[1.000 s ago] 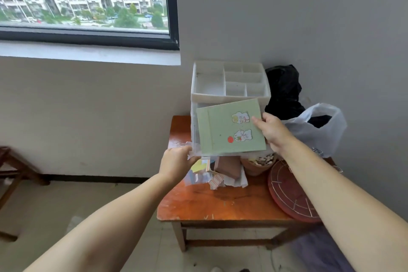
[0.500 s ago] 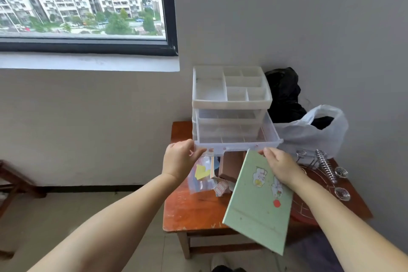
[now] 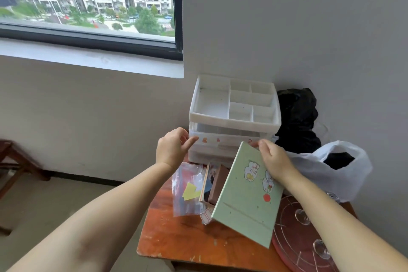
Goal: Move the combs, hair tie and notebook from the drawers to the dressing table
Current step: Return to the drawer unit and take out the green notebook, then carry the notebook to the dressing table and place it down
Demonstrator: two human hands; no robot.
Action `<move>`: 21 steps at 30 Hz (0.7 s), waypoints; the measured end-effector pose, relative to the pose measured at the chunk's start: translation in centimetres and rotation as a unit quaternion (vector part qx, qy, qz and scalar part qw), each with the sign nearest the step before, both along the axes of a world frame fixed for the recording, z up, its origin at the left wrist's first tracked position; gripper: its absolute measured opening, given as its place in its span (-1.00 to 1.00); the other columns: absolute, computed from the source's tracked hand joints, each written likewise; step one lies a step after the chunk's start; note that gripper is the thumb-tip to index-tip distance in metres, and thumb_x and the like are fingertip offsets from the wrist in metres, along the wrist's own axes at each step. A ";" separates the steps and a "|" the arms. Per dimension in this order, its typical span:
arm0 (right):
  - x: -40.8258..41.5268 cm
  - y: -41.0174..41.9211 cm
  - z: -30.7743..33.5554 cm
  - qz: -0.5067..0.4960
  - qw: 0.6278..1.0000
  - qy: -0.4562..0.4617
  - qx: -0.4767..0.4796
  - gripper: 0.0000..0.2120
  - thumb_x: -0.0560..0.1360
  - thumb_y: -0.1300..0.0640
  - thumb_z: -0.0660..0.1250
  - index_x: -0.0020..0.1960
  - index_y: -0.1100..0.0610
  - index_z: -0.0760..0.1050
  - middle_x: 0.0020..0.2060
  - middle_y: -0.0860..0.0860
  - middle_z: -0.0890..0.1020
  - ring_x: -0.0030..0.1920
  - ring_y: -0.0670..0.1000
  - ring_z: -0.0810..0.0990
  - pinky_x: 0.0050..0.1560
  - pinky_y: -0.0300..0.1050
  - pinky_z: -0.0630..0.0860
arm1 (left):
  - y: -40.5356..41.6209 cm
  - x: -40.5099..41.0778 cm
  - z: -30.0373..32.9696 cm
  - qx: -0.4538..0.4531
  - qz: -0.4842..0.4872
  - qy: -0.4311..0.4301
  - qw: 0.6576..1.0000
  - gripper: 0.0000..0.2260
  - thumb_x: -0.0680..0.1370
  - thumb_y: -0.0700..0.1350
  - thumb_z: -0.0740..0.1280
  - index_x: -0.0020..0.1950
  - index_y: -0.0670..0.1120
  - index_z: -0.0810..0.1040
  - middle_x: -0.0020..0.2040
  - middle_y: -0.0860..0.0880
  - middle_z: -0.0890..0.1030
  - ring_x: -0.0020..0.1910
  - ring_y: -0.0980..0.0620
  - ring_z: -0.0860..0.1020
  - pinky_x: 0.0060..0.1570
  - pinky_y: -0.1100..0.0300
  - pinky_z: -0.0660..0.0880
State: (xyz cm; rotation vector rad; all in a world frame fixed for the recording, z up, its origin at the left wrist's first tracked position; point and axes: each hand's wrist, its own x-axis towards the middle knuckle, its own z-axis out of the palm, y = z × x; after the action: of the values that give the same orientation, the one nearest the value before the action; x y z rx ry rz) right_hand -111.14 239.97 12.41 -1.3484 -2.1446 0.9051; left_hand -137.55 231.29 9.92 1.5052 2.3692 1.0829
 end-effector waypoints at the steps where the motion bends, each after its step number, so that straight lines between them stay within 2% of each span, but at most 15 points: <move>1: 0.0 0.3 -0.1 0.005 1.000 -0.005 0.004 -0.64 0.59 -0.04 0.00 -0.01 0.08 0.53 -0.15 0.00 0.65 -0.09 -0.02 0.60 -0.03 -0.01 0.51 | 0.2 0.1 -0.1 0.006 0.013 -0.021 1.000 -0.71 0.45 0.19 0.32 -0.16 -0.05 0.47 -0.22 0.00 0.60 -0.20 -0.03 0.55 -0.11 0.01 0.51; 4: -0.3 0.9 -0.3 0.014 1.000 -0.017 0.006 -0.66 0.59 -0.07 0.00 -0.01 0.05 0.50 -0.16 -0.04 0.63 -0.08 0.00 0.59 -0.06 -0.03 0.48 | 0.9 0.3 -0.1 0.020 0.035 -0.070 0.997 -0.65 0.45 0.18 0.32 0.08 -0.03 0.46 -0.09 -0.03 0.57 -0.10 -0.04 0.54 -0.02 -0.04 0.51; 6: -0.5 1.2 -0.3 0.009 1.000 -0.015 0.010 -0.69 0.59 -0.07 0.00 -0.10 0.00 0.47 -0.25 -0.08 0.61 -0.14 0.01 0.58 -0.14 -0.06 0.45 | 1.2 0.2 -0.1 0.001 0.031 -0.073 0.997 -0.61 0.46 0.19 0.31 0.20 0.01 0.44 -0.02 -0.04 0.56 -0.03 -0.04 0.52 0.03 -0.04 0.50; 8: -0.7 1.3 -0.4 0.000 1.000 -0.020 0.008 -0.67 0.58 -0.11 0.00 -0.16 0.00 0.45 -0.30 -0.03 0.61 -0.21 0.05 0.59 -0.18 -0.02 0.45 | 1.4 0.0 -0.2 -0.022 0.026 -0.066 0.997 -0.67 0.48 0.17 0.29 0.16 0.04 0.49 -0.04 -0.04 0.56 -0.02 -0.06 0.53 0.05 -0.04 0.49; 11: -0.9 0.8 -0.8 0.009 0.999 -0.036 0.005 -0.64 0.55 -0.18 -0.02 -0.12 0.00 0.44 -0.27 0.04 0.64 -0.19 0.06 0.60 -0.10 0.05 0.49 | 2.0 0.1 0.1 -0.001 0.041 -0.139 0.989 -0.79 0.53 0.05 0.26 0.09 0.03 0.58 -0.08 -0.07 0.61 -0.01 -0.12 0.56 0.03 0.00 0.50; 14: -1.2 -0.3 -0.9 0.025 0.999 -0.014 0.020 -0.65 0.55 -0.19 -0.01 -0.02 -0.02 0.45 -0.22 0.02 0.64 -0.15 0.04 0.60 -0.07 0.07 0.48 | 2.6 -0.1 0.5 -0.036 0.053 -0.179 0.982 -0.74 0.54 0.05 0.23 0.14 -0.03 0.57 0.00 -0.08 0.64 0.04 -0.09 0.57 0.01 0.10 0.45; 16: -1.6 -1.4 -0.5 0.025 0.999 -0.002 0.036 -0.62 0.56 -0.19 0.00 -0.04 0.02 0.48 -0.24 0.05 0.65 -0.18 0.05 0.60 -0.13 0.04 0.47 | 1.6 -0.1 0.6 -0.055 0.067 -0.192 0.978 -0.65 0.54 0.06 0.23 0.24 -0.09 0.48 0.06 -0.09 0.60 0.08 -0.09 0.53 0.00 0.13 0.39; 18: -2.4 -2.7 -0.3 0.012 0.999 0.006 0.036 -0.55 0.56 -0.19 0.00 -0.09 0.09 0.52 -0.25 0.04 0.66 -0.19 0.06 0.60 -0.17 0.00 0.43 | -0.8 0.3 0.6 -0.059 0.069 -0.203 0.975 -0.66 0.56 0.04 0.20 0.25 -0.12 0.46 0.03 -0.06 0.56 0.07 -0.07 0.51 -0.04 0.16 0.35; 20: -3.8 -4.3 0.0 -0.004 1.000 0.021 0.015 -0.49 0.57 -0.18 -0.01 -0.18 0.17 0.51 -0.27 0.10 0.65 -0.20 0.12 0.59 -0.17 0.01 0.45 | -4.6 0.6 0.1 -0.061 0.053 -0.274 0.958 -0.71 0.59 0.04 0.15 0.13 -0.11 0.52 -0.05 -0.03 0.55 -0.02 -0.05 0.51 -0.14 0.17 0.38; 21: -4.8 -5.3 0.0 -0.010 0.999 0.035 0.000 -0.48 0.57 -0.17 -0.02 -0.22 0.18 0.49 -0.27 0.11 0.64 -0.21 0.14 0.58 -0.17 0.01 0.45 | -7.1 0.6 -0.2 -0.054 0.050 -0.359 0.931 -0.69 0.60 0.06 0.12 0.05 -0.10 0.55 -0.09 -0.03 0.58 -0.07 -0.06 0.52 -0.20 0.17 0.40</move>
State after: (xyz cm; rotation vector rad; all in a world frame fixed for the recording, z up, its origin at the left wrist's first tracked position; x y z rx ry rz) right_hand -115.91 234.70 12.38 -1.3155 -2.0750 0.9311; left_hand -136.91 224.15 9.71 0.7571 1.9454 1.2277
